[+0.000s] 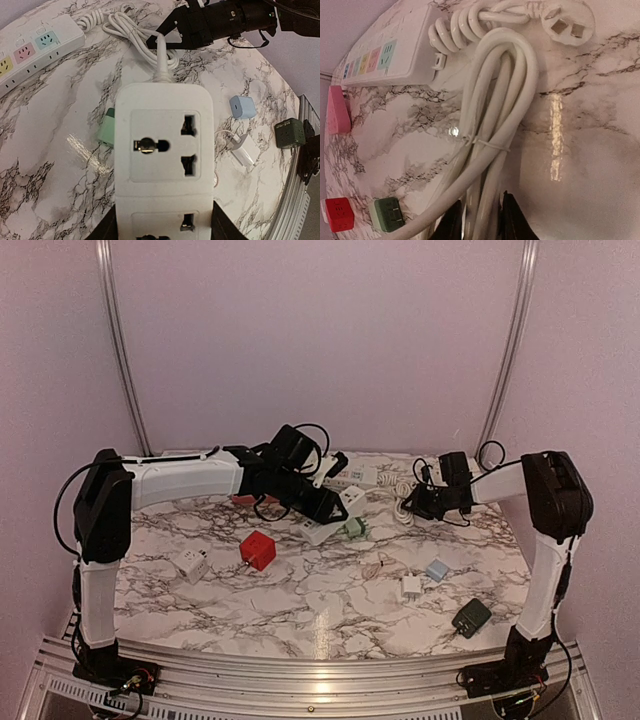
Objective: Insert the plug
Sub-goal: Move the socket to the center of the board.
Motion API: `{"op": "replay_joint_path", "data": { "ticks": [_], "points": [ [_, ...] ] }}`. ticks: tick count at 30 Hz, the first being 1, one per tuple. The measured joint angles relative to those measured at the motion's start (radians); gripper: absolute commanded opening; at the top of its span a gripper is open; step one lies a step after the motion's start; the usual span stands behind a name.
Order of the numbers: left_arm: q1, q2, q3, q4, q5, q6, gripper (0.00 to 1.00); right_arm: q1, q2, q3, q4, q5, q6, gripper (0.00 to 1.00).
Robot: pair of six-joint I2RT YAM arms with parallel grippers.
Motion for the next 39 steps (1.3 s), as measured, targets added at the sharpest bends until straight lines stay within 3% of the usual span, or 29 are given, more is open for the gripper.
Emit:
{"op": "replay_joint_path", "data": {
  "ticks": [2, 12, 17, 23, 28, 34, 39],
  "points": [
    [-0.003, -0.003, -0.007, 0.000, 0.000, -0.002, 0.00, -0.001, 0.003, 0.004, 0.001, -0.009, -0.007, 0.01],
    [-0.014, -0.026, -0.082, 0.029, -0.001, -0.017, 0.00, -0.003, -0.001, -0.024, 0.058, -0.041, 0.006, 0.00],
    [-0.019, -0.049, -0.087, 0.030, -0.002, -0.014, 0.00, -0.003, -0.090, -0.083, 0.053, -0.023, 0.006, 0.00],
    [-0.024, -0.131, -0.114, 0.054, 0.007, 0.012, 0.00, -0.002, -0.352, -0.137, 0.025, 0.053, 0.007, 0.00],
    [-0.060, -0.200, -0.199, 0.080, 0.027, 0.042, 0.00, 0.031, -0.648, -0.228, -0.084, 0.204, 0.022, 0.00],
    [-0.160, -0.269, -0.341, 0.108, 0.044, 0.060, 0.00, 0.138, -1.000, -0.372, -0.311, 0.425, 0.121, 0.00],
    [-0.267, -0.292, -0.397, 0.187, 0.050, 0.045, 0.00, 0.151, -1.190, -0.426, -0.570, 0.531, 0.237, 0.00]
  ]
}}
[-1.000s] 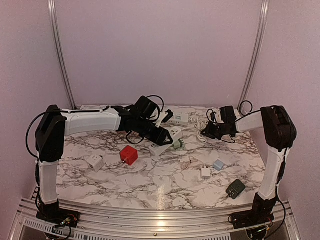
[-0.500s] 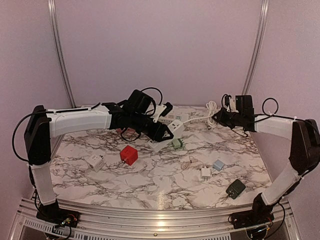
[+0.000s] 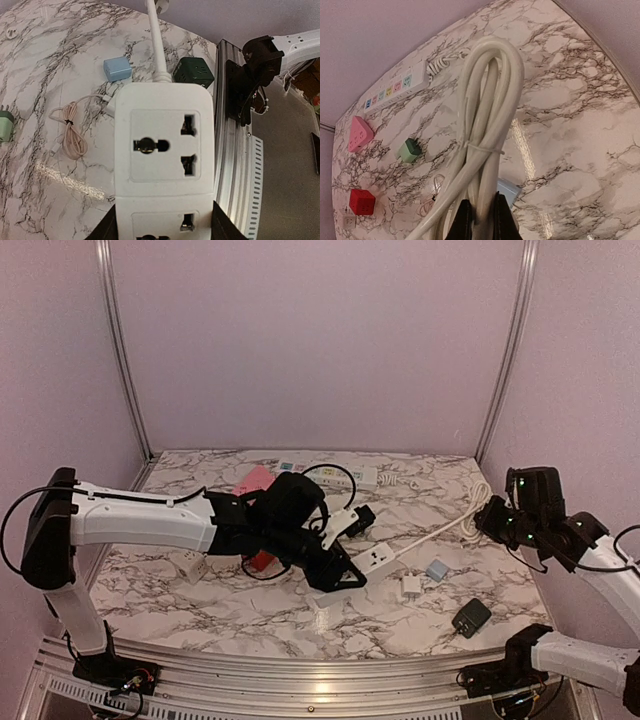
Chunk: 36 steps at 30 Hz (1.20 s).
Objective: Insert the plug
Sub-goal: Move the socket to the center of the board.
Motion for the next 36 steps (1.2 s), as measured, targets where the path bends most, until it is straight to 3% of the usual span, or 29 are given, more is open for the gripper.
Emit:
{"op": "replay_joint_path", "data": {
  "ticks": [14, 25, 36],
  "points": [
    [-0.190, -0.033, -0.150, 0.214, -0.010, -0.116, 0.00, 0.012, -0.254, -0.091, -0.497, 0.032, 0.302, 0.00],
    [-0.224, -0.058, -0.216, 0.304, -0.009, -0.176, 0.00, 0.012, -0.105, 0.055, -0.708, 0.038, 0.299, 0.00],
    [-0.238, -0.063, -0.238, 0.301, -0.032, -0.243, 0.00, 0.012, 0.046, 0.065, -0.727, 0.039, 0.222, 0.00]
  ]
}}
